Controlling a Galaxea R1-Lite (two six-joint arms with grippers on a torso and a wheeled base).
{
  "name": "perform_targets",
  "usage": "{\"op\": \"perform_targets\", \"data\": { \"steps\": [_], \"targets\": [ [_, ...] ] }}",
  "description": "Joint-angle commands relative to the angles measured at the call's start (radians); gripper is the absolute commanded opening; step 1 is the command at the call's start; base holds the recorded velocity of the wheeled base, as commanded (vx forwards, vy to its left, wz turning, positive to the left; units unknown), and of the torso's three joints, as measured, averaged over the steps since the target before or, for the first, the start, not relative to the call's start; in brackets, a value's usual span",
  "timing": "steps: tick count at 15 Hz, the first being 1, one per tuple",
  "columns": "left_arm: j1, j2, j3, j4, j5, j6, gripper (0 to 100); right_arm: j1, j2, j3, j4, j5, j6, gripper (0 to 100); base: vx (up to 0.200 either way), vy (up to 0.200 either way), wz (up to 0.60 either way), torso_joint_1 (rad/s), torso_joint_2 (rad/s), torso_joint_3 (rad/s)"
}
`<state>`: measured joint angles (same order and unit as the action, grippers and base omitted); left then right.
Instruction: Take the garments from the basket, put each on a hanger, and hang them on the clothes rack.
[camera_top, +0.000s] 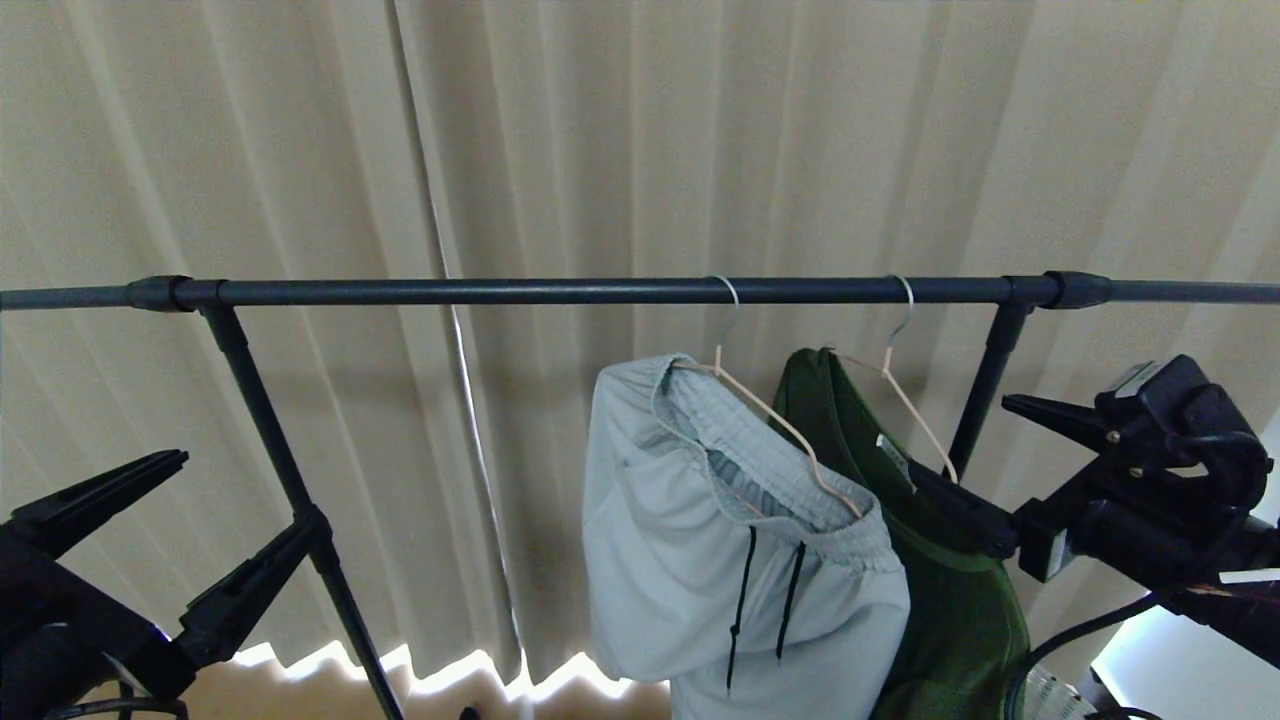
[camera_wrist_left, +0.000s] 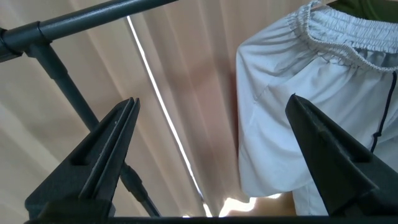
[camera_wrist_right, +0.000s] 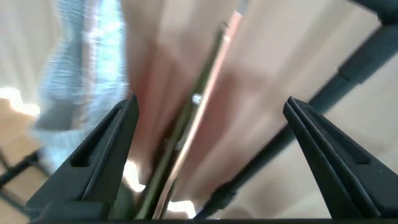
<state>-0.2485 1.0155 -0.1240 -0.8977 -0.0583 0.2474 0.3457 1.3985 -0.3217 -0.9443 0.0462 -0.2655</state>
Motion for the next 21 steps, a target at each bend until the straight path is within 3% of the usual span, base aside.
{"op": "perform_targets", "data": {
  "steps": [1,8,9,11,13,16,21],
  "targets": [
    [0.0,-0.002,0.006,-0.001,0.002,0.012,100,-0.001,-0.064,0.015,-0.002,0.003,0.003,100,0.0,0.0,0.0,0.0,0.0,0.0],
    [0.018,-0.284,0.113,0.034,0.015,0.029,100,-0.01,-0.391,0.168,0.021,-0.006,0.025,100,0.0,0.0,0.0,0.0,0.0,0.0],
    [0.037,-0.353,0.124,0.095,0.023,0.029,100,-0.013,-0.432,0.202,0.039,-0.009,0.031,100,0.0,0.0,0.0,0.0,0.0,0.0],
    [0.092,-0.542,0.124,0.362,0.034,0.023,100,-0.074,-0.523,0.228,0.139,-0.011,0.039,100,0.0,0.0,0.0,0.0,0.0,0.0],
    [0.115,-0.732,0.119,0.628,0.037,-0.007,100,-0.151,-0.641,0.228,0.291,-0.009,0.042,100,0.0,0.0,0.0,0.0,0.0,0.0],
    [0.118,-0.91,0.103,0.902,0.084,-0.074,100,-0.191,-0.854,0.227,0.544,-0.011,0.068,100,0.0,0.0,0.0,0.0,0.0,0.0],
    [0.118,-0.919,0.11,0.931,0.095,-0.249,100,-0.191,-1.188,0.228,0.927,-0.029,0.126,100,0.0,0.0,0.0,0.0,0.0,0.0]
  ]
}}
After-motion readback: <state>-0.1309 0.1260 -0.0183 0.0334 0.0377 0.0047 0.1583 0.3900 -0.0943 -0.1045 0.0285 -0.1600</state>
